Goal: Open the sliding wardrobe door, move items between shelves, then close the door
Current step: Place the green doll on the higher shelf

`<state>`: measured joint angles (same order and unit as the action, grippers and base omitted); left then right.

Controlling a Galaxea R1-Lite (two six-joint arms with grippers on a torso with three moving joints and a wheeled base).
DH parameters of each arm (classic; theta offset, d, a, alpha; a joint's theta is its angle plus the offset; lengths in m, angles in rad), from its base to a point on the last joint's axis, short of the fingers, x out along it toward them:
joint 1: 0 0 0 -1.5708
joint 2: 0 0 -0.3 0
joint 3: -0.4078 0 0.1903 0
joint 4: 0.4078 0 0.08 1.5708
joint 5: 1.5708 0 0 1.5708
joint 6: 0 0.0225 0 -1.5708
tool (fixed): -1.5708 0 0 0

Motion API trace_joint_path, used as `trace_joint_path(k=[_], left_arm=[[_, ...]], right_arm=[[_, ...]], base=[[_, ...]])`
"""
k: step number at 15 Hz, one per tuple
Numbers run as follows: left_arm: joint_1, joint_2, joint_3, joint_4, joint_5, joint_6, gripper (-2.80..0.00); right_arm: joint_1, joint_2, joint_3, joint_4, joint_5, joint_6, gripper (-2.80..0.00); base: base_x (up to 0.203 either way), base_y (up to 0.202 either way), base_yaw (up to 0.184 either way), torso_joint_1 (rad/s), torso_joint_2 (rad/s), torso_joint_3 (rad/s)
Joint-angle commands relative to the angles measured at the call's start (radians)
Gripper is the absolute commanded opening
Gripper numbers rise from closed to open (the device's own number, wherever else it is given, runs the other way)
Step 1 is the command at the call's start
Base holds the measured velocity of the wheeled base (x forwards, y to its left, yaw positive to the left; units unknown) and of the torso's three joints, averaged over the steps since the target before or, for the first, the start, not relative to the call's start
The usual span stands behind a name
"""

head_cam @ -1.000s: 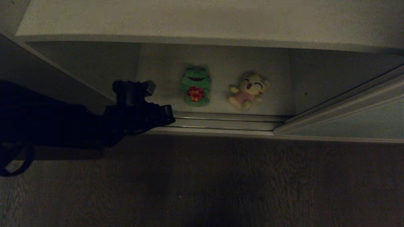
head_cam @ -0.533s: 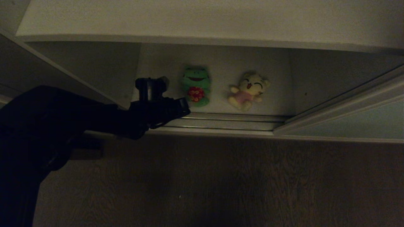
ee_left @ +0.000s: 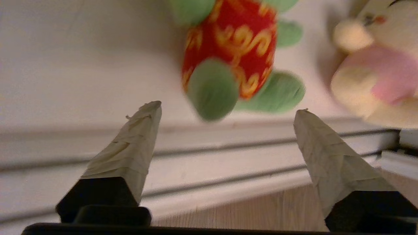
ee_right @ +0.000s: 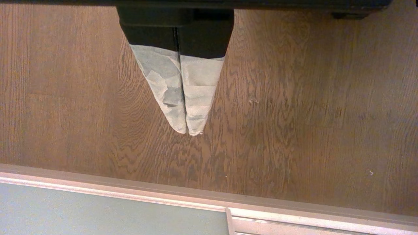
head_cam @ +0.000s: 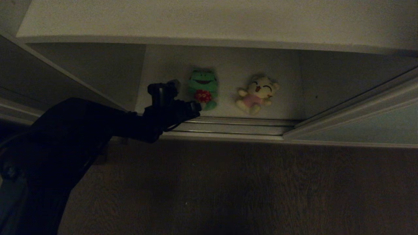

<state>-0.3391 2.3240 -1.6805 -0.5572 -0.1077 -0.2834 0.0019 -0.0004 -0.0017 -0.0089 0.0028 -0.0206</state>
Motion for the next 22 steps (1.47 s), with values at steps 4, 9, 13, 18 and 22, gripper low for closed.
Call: trace_joint_path(k=[4,9,13,18,22], left_arm=[[0.004,0.109,-0.076,-0.135,-0.001,0.04,0.0],[0.005,0.179,-0.108,-0.248,-0.001,0.093,0.0],[0.003,0.21,-0.159,-0.239,-0.001,0.089,-2.8],[0.004,0.241,-0.201,-0.251,0.019,0.093,-2.8],[0.003,0.205,-0.19,-0.253,0.029,0.092,-2.8]], right_arm=[[0.0,-0.001,0.0,0.0,0.0,-0.001,-2.8],[0.001,-0.001,0.0,0.0,0.0,-0.001,-2.8],[0.0,-0.001,0.0,0.0,0.0,-0.001,-2.8],[0.0,-0.001,0.0,0.0,0.0,0.0,-2.8],[0.0,-0.001,0.0,0.0,0.0,-0.001,-2.8]], base=[[0.0,0.0,0.0,0.0,0.0,0.0],[0.0,0.0,0.0,0.0,0.0,0.0],[0.0,0.0,0.0,0.0,0.0,0.0],[0.0,0.0,0.0,0.0,0.0,0.0],[0.0,0.0,0.0,0.0,0.0,0.0]])
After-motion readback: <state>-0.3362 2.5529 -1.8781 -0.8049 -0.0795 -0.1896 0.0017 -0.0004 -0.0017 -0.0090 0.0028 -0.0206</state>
